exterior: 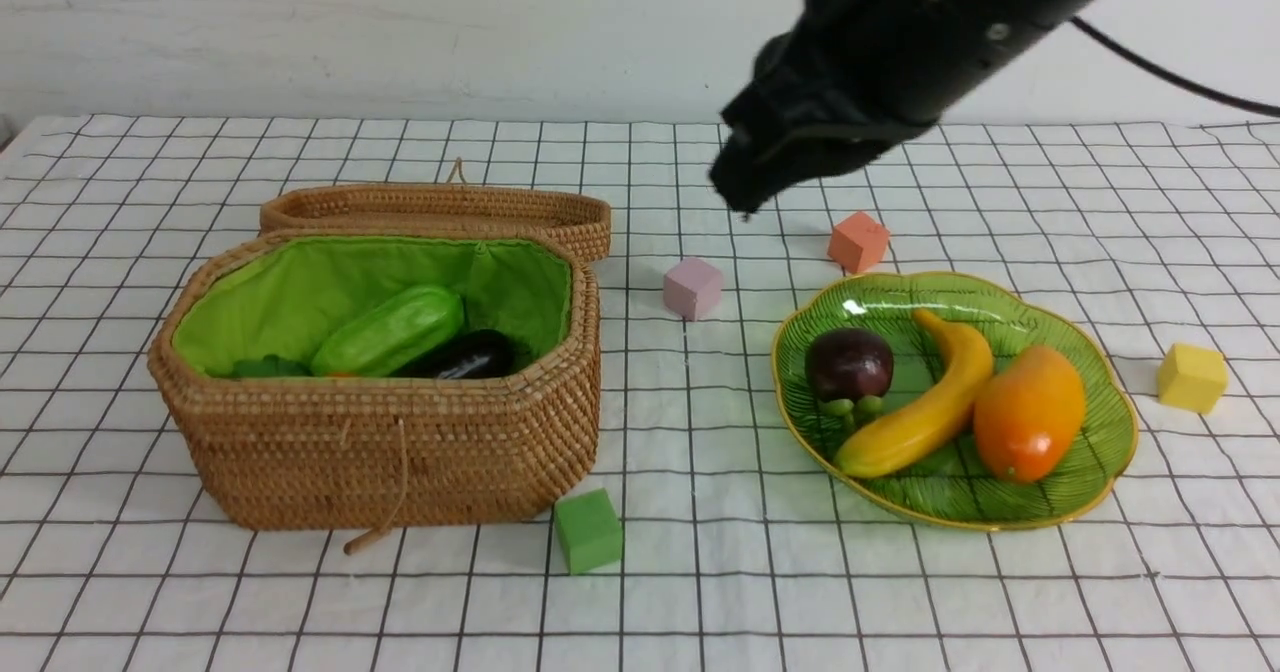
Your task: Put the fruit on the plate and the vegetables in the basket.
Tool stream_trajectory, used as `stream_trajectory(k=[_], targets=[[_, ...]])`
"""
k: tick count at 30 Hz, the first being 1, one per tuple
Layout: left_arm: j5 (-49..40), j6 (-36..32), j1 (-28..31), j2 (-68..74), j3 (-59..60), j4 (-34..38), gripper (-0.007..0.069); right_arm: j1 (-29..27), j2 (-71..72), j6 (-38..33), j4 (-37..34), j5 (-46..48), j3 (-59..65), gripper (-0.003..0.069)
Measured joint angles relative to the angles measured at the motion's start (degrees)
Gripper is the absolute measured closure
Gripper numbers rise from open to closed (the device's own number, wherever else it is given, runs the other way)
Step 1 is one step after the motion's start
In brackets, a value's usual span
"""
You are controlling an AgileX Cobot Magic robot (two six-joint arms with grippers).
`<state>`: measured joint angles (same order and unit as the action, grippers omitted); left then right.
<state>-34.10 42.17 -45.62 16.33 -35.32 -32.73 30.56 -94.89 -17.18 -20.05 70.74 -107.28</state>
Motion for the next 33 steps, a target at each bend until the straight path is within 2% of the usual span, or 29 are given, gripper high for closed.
stream_trajectory(k=[5,10,18,23,33], targets=[[9.9,3.0,0.0,-10.1,11.2,3.2,0.0637,0.1,10.6,9.4,8.5,0.6,11.2,0.0655],[20.2,6.1,0.0,-13.6,21.3,4.5,0.0637,0.1,26.7,19.2,9.8,0.8,30.1,0.0652],[23.4,7.0,0.0,-13.6,26.2,4.5,0.0637,0.1,46.5,33.9,10.6,-2.3,50.9,0.0649],[21.1,7.0,0.0,-13.6,26.2,4.5,0.0637,0.1,52.0,36.2,11.3,-3.4,56.4,0.0645],[18.3,7.0,0.0,-13.6,26.2,4.5,0.0636,0.1,54.9,36.7,11.5,-3.4,56.8,0.0636]])
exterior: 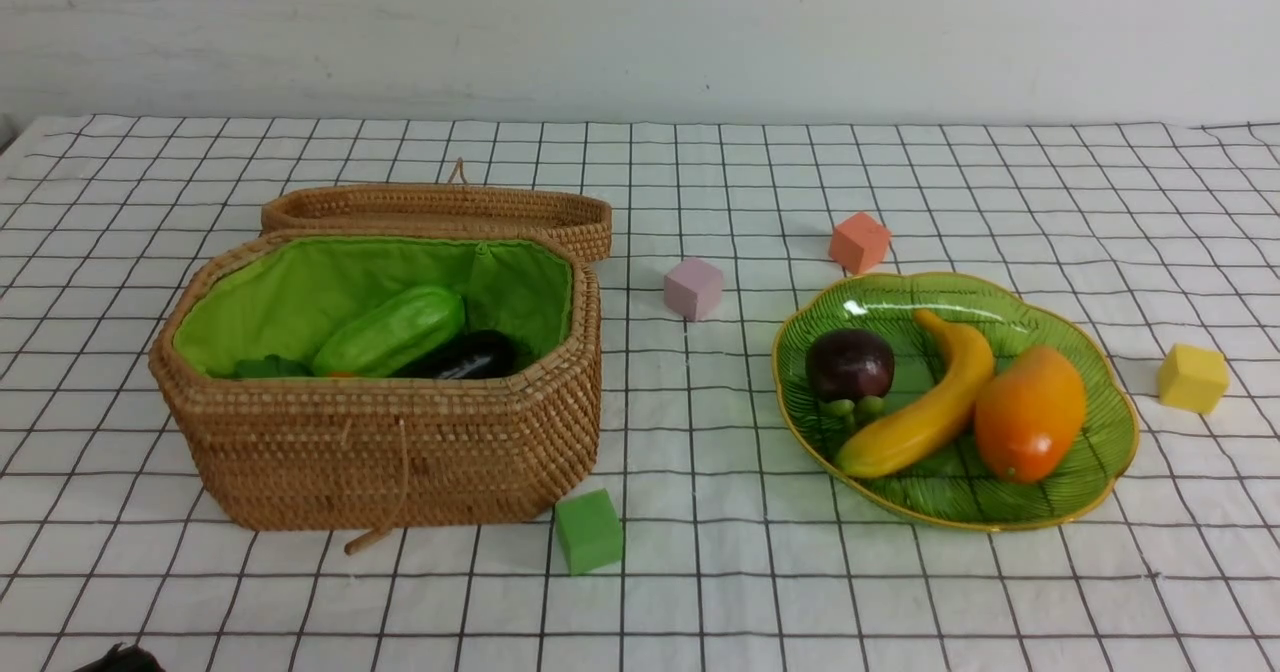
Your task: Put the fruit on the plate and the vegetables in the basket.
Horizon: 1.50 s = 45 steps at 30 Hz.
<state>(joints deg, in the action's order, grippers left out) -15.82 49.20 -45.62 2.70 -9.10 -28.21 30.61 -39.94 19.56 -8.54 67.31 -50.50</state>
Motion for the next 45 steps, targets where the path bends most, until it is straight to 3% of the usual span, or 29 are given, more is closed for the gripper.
stream_trajectory(k=[8,11,12,13,15,16,17,19,23,45], targets=[[-0.9,0.0,0.0,0.0,0.0,0.0,0.0627,-1.9,1.1,0.0,3.8,-1.4,0.3,0.0632],[-0.9,0.0,0.0,0.0,0.0,0.0,0.0624,-9.3,5.8,-2.9,6.6,-7.8,4.3,0.0658],[-0.9,0.0,0.0,0.0,0.0,0.0,0.0623,-15.5,11.7,-8.0,6.1,-15.0,10.8,0.0667],[-0.9,0.0,0.0,0.0,0.0,0.0,0.0623,-16.2,12.3,-9.1,5.9,-15.8,11.6,0.0667],[-0.9,0.0,0.0,0.0,0.0,0.0,0.0620,-23.0,21.2,-15.0,4.5,-26.9,22.9,0.0667],[-0.9,0.0,0.0,0.0,0.0,0.0,0.0620,-23.4,21.9,-15.9,4.4,-27.8,23.9,0.0667],[-0.9,0.0,0.0,0.0,0.0,0.0,0.0619,-27.1,28.2,-18.6,4.2,-36.2,33.3,0.0667],[-0.9,0.0,0.0,0.0,0.0,0.0,0.0617,-29.0,33.3,-19.6,4.2,-43.2,42.0,0.0667],[-1.0,0.1,0.0,0.0,0.0,0.0,0.0614,-29.7,39.7,-18.9,4.4,-47.1,51.5,0.0667],[-1.0,0.2,0.0,0.0,0.0,0.0,0.0594,-29.7,40.5,-18.7,7.0,-45.8,51.5,0.0666]])
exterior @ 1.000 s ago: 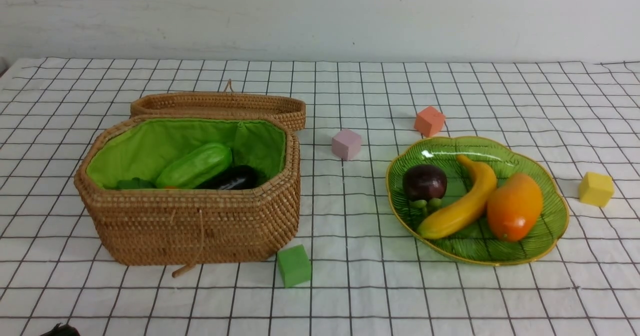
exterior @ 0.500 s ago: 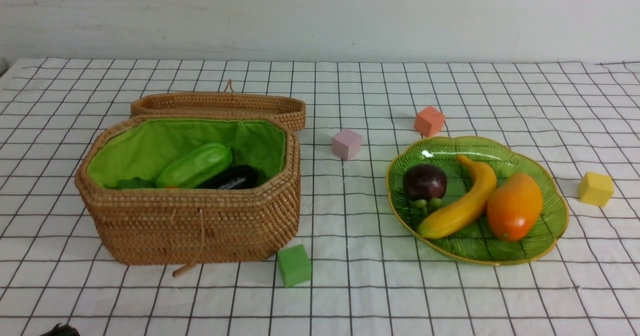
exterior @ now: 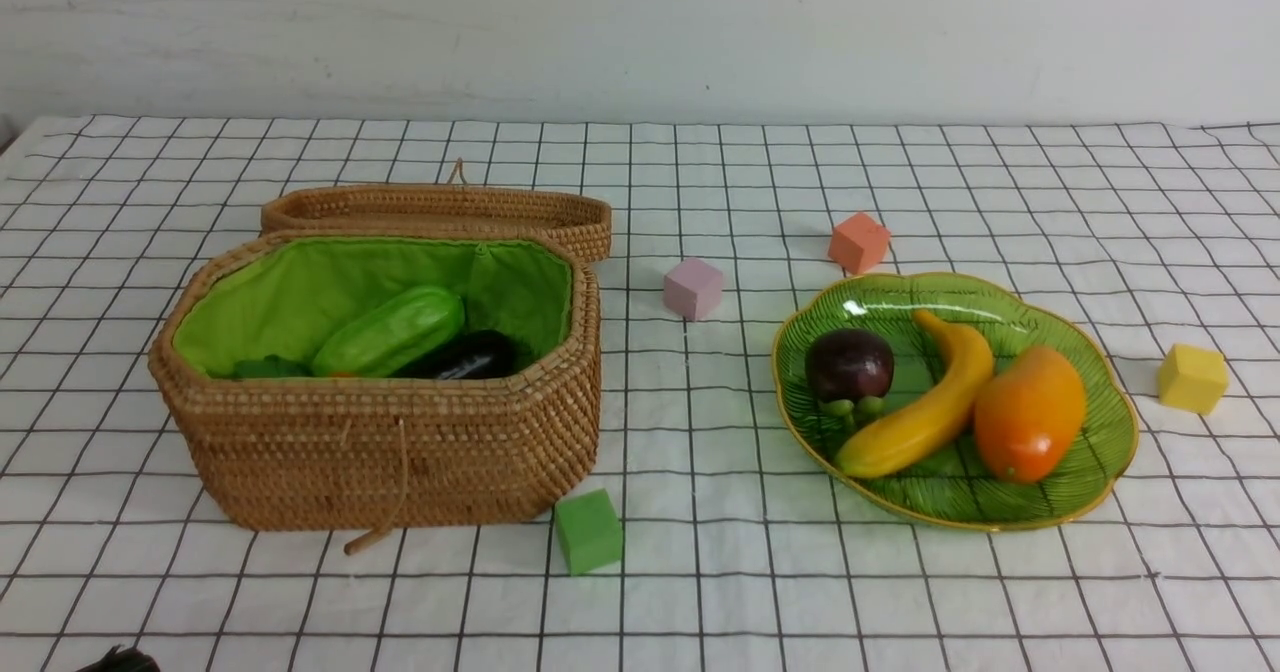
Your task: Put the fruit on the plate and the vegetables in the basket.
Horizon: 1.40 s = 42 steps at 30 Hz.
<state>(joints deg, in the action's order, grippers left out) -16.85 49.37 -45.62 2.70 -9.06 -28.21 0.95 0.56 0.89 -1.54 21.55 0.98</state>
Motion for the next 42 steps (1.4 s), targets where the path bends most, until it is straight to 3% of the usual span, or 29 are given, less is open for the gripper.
stream_trajectory(k=[11,15,16,17,22,26,29,32,38,42], targets=[[0.0,-0.4,0.0,0.0,0.0,-0.7,0.0584,0.0,0.0,0.0,0.0,0.0,0.0,0.0662],[-0.2,-5.5,1.2,-0.2,0.0,2.0,0.0582,0.0,0.0,0.0,0.0,0.0,0.0,0.0659],[0.1,-10.9,3.8,-0.8,0.0,6.3,0.0582,0.0,0.0,0.0,0.0,0.0,0.0,0.0658],[0.3,-11.6,4.1,-0.8,0.0,7.5,0.0582,0.0,0.0,0.0,0.0,0.0,0.0,0.0657],[9.4,-36.2,18.5,-2.6,0.4,25.9,0.0575,0.0,0.0,0.0,0.0,0.1,0.0,0.0654],[14.9,-45.2,27.2,-3.3,3.9,30.8,0.0624,0.0,0.0,0.0,0.0,0.1,0.0,0.0650],[15.7,-46.8,32.2,-3.3,8.9,31.8,0.0638,0.0,0.0,0.0,0.0,0.1,0.0,0.0647],[9.2,-46.5,34.6,-3.3,10.4,32.0,0.0638,0.0,0.0,0.0,0.0,0.1,0.0,0.0644],[-5.2,-45.2,35.1,-3.3,10.8,32.5,0.0638,0.0,0.0,0.0,0.0,0.1,0.0,0.0640],[-5.0,-42.0,35.2,-3.3,10.8,33.7,0.0638,0.0,0.0,0.0,0.0,0.1,0.0,0.0636]])
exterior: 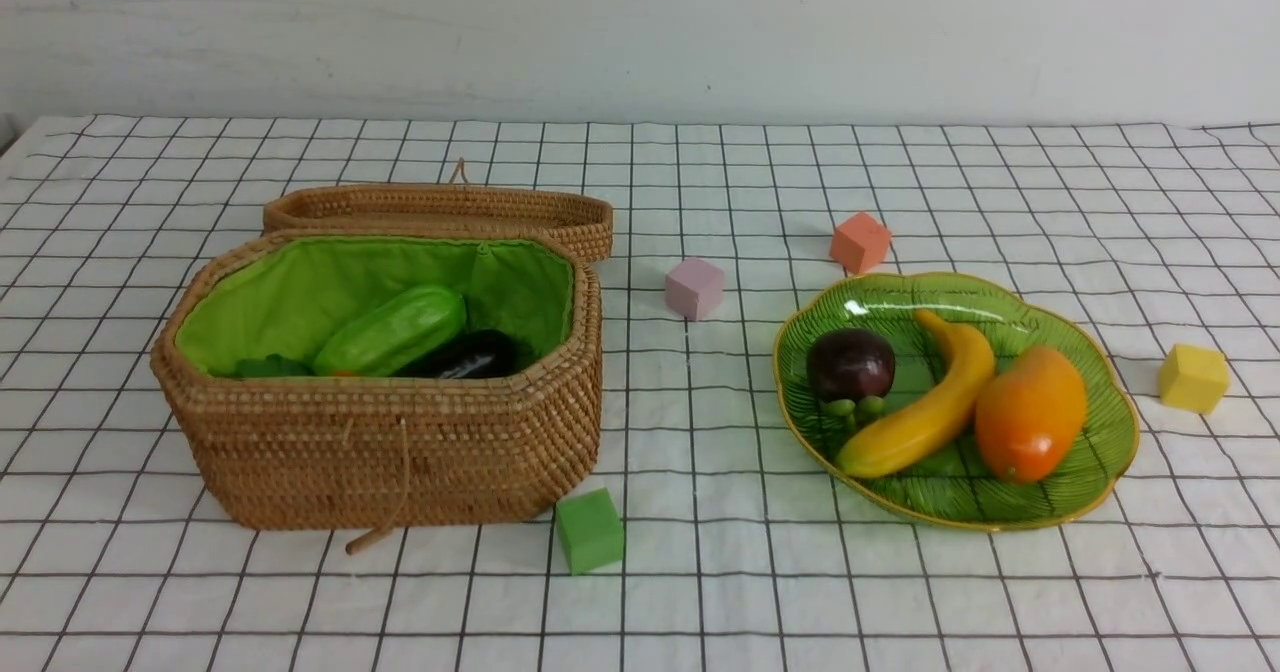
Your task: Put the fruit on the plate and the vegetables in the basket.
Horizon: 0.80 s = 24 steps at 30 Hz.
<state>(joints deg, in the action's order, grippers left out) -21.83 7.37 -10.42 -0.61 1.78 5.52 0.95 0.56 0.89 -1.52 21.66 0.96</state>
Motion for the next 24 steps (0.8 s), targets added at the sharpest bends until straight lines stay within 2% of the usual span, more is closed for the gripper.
stream_trajectory(k=[24], targets=[[0.3,0.8,0.0,0.0,0.0,0.2,0.0638,0.0,0.0,0.0,0.0,0.0,0.0,0.0610]])
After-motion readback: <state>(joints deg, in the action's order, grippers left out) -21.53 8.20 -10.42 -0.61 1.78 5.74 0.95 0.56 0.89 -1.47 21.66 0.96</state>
